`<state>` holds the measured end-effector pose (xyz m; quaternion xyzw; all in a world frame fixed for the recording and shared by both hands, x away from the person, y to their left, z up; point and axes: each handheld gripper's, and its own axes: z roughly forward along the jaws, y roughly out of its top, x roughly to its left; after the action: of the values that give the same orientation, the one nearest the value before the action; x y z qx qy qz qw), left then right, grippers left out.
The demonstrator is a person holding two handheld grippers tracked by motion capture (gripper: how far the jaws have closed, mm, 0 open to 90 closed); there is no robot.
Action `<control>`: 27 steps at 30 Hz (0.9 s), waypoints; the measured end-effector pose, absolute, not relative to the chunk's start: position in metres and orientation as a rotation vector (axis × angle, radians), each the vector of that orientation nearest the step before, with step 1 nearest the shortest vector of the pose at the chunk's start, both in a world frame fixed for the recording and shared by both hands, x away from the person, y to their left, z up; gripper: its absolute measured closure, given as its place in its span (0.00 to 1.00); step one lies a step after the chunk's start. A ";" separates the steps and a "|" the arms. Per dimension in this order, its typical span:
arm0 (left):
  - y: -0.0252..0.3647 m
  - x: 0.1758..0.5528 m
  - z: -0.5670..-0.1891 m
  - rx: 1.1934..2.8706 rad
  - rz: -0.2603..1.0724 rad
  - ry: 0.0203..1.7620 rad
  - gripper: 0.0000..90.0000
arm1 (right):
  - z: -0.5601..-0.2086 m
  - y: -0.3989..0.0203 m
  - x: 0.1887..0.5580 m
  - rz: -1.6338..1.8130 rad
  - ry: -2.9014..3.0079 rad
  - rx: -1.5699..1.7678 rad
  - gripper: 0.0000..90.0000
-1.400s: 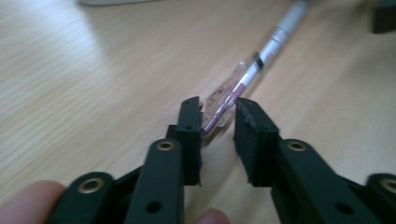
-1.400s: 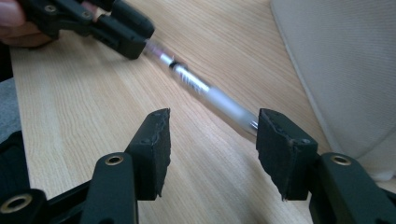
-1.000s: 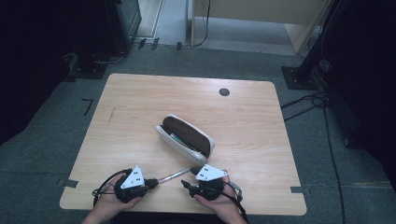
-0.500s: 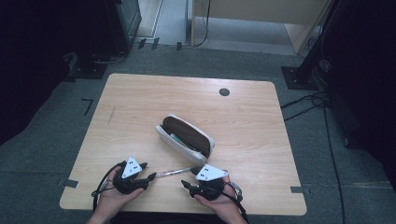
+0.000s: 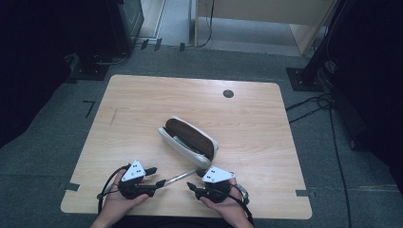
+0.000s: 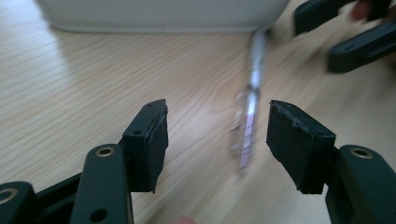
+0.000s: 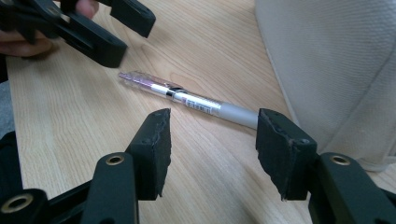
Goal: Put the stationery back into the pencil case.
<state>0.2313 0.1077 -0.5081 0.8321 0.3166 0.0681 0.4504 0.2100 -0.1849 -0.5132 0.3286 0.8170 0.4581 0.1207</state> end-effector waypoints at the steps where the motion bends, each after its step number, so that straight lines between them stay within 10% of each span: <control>1: 0.105 0.231 -0.508 2.069 0.173 0.768 0.43 | -0.513 -0.185 0.210 1.338 2.389 0.960 0.51; 18: 0.080 0.220 -0.515 2.260 0.229 0.597 0.84 | -0.511 -0.192 0.211 1.339 2.374 0.963 0.52; 27: 0.092 0.217 -0.515 2.281 0.145 0.475 0.84 | -0.512 -0.190 0.210 1.340 2.382 0.956 0.52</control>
<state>0.2166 0.0918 -0.5152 0.8986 0.1870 0.0570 0.3927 0.2102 -0.1898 -0.5120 0.3275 0.8165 0.4593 0.1227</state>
